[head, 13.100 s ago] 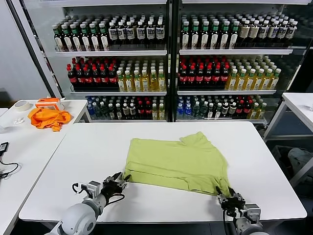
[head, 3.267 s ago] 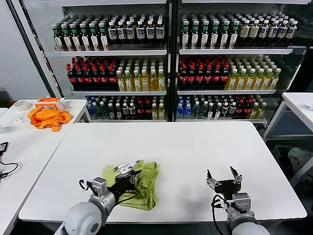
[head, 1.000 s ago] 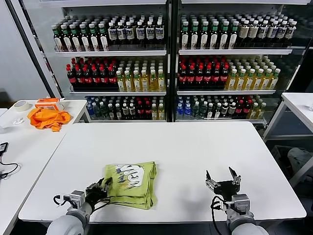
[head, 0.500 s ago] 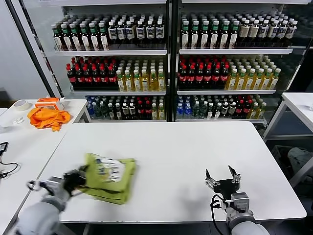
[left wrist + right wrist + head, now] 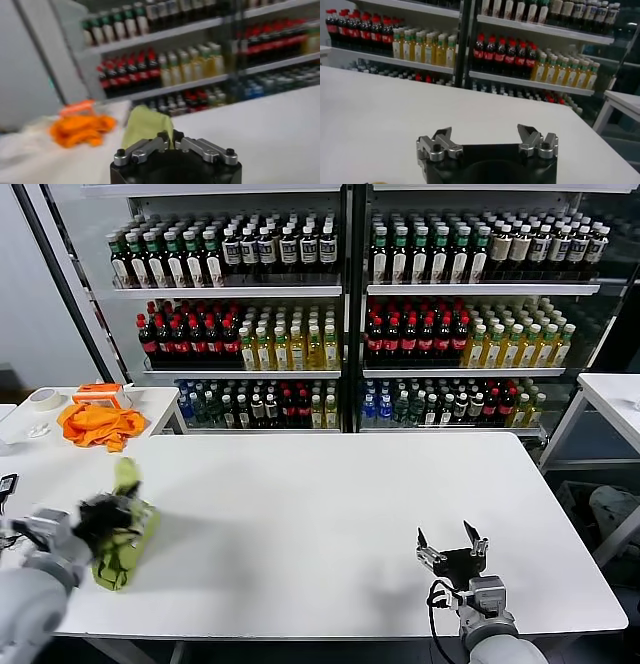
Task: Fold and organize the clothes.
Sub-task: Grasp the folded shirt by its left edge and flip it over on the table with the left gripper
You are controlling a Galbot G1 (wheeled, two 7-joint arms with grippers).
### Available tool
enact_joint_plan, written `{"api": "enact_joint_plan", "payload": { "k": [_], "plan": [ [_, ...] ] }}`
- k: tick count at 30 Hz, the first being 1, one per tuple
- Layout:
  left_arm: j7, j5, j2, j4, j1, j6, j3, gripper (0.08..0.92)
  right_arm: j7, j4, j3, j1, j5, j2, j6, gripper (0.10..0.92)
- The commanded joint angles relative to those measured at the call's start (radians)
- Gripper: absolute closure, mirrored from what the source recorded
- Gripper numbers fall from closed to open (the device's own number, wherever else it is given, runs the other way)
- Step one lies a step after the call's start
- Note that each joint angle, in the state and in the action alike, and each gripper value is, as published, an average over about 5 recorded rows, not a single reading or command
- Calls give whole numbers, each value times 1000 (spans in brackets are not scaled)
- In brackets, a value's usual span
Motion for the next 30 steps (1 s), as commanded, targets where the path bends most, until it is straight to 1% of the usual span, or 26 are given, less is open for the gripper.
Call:
{"api": "enact_joint_plan", "payload": {
  "k": [1, 6, 10, 14, 18, 21, 25, 27, 30],
  "plan": [
    [50, 172, -266, -84, -108, -17, 548, 888, 3, 8, 15, -19, -4, 2, -1, 203],
    [48, 129, -261, -23, -201, -15, 538, 888, 3, 7, 15, -26, -12, 13, 2, 203],
    [47, 121, -276, -4, -248, -20, 552, 888, 4, 9, 21, -23, -13, 14, 1, 203],
    [46, 156, -295, 18, -262, -31, 583, 888, 5, 15, 30, -19, -13, 15, -2, 203],
    [64, 179, -298, 32, -253, -86, 604, 880, 0, 11, 31, -11, -13, 13, -2, 203],
    [101, 193, -291, -12, -249, -126, 620, 825, -13, 2, 23, 9, -13, 7, -5, 203],
    [135, 232, -282, -57, -263, -161, 593, 713, -45, -7, -14, 53, 13, 2, -23, 203],
    [144, 289, -263, -39, -265, -184, 542, 652, -65, -5, -44, 79, 73, 1, -48, 203],
    [144, 417, -218, 17, -251, -230, 445, 566, -93, -6, -103, 124, 212, 3, -82, 203]
  ]
}}
